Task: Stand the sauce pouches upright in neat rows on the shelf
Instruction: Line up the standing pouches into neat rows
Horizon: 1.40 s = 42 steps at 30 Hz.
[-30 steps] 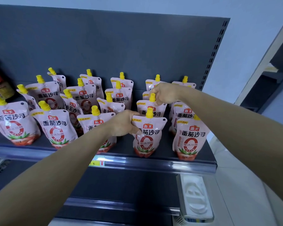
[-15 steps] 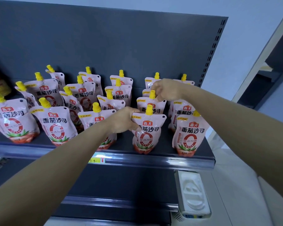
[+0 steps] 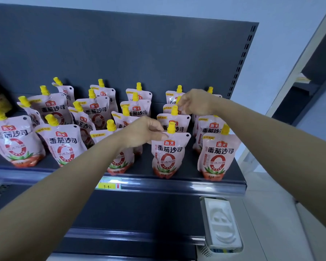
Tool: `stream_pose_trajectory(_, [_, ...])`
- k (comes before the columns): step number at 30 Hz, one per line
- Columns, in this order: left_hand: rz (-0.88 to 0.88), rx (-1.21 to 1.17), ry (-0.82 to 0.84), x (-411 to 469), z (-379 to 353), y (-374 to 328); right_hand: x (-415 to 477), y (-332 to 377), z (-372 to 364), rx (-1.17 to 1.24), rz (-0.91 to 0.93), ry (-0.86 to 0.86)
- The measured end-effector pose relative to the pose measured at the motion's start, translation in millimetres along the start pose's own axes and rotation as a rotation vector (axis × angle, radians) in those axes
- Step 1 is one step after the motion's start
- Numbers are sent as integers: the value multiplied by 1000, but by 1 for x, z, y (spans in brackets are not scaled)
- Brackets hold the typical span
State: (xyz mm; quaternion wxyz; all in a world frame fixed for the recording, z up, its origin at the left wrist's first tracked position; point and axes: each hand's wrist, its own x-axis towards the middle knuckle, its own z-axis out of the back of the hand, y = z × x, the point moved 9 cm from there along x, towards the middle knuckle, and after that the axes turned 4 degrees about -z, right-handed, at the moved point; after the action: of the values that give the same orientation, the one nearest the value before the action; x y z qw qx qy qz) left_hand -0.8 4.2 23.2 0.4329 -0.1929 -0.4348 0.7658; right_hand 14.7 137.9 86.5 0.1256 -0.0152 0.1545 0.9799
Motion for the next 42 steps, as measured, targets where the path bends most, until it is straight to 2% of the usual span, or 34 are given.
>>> stream_pose_trajectory(4, [-70,-99,-122,6,24,-21,7,-11,22,44,-31,-121])
stream_pose_trajectory(8, [-67,105,-248,27,50,-28,23,-19,34,67,-46,-168])
stream_pose_trajectory(11, [-11,242,-209,47,48,-21,38,-25,30,24,-50,-127])
stream_pose_trajectory(15, [53,414,-125,72,35,-7,60,-30,10,-28,-60,9])
stream_pose_trajectory(19, [51,451,-53,86,28,2,79,-30,-7,15,-25,117])
stream_pose_trajectory(26, [70,449,-9,90,32,4,103,-30,-14,-47,-22,210])
stream_pose_trajectory(29, [77,464,-12,90,34,4,107,-35,-16,12,-43,279])
stream_pose_trajectory(42, [96,466,-43,89,38,7,114,-22,-15,51,-15,164])
